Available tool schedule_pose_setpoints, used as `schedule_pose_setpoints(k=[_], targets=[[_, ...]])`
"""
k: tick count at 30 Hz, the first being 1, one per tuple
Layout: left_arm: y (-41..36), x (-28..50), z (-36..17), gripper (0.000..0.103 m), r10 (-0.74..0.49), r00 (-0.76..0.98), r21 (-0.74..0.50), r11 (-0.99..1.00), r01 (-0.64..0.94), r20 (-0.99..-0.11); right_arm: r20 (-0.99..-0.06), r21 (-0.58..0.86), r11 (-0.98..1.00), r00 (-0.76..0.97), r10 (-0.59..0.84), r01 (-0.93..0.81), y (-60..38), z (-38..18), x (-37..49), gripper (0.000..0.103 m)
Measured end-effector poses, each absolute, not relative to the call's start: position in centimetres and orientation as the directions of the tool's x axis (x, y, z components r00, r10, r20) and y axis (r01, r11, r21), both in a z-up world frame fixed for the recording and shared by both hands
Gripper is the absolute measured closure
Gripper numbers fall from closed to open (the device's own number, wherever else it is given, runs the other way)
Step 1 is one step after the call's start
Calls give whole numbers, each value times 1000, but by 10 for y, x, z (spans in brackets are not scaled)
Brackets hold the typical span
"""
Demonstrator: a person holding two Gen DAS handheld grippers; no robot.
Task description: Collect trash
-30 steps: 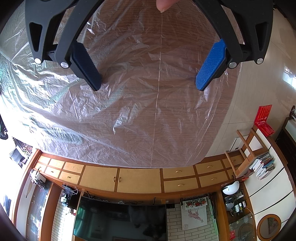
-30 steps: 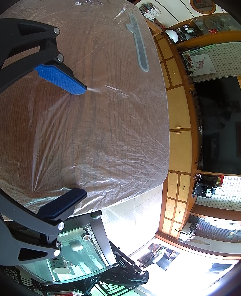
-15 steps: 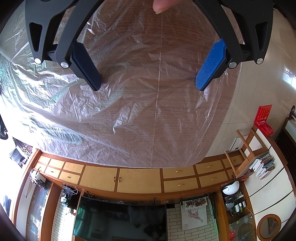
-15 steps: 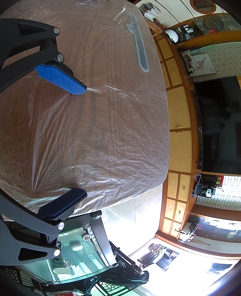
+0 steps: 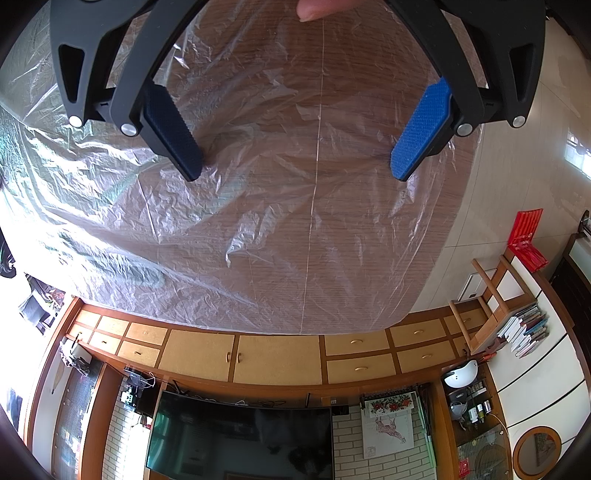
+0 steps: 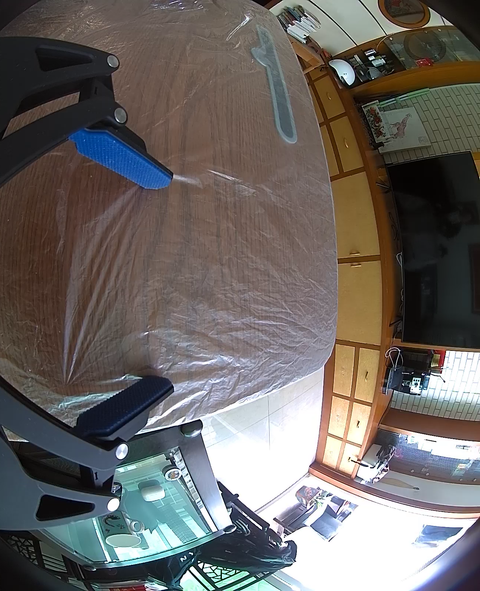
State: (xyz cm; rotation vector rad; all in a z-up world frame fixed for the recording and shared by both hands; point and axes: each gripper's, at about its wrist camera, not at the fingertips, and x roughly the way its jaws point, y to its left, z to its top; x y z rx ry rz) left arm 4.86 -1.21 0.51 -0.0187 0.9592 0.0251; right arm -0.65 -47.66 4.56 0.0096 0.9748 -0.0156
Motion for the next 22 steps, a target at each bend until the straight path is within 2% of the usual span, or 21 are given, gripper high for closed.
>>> schedule_pose_setpoints(k=[22], targets=[[-10,49,5,1,12,574,-6,1000,-30,-819,-828,1,1000,561,-9,17,-477,45,-7,4]])
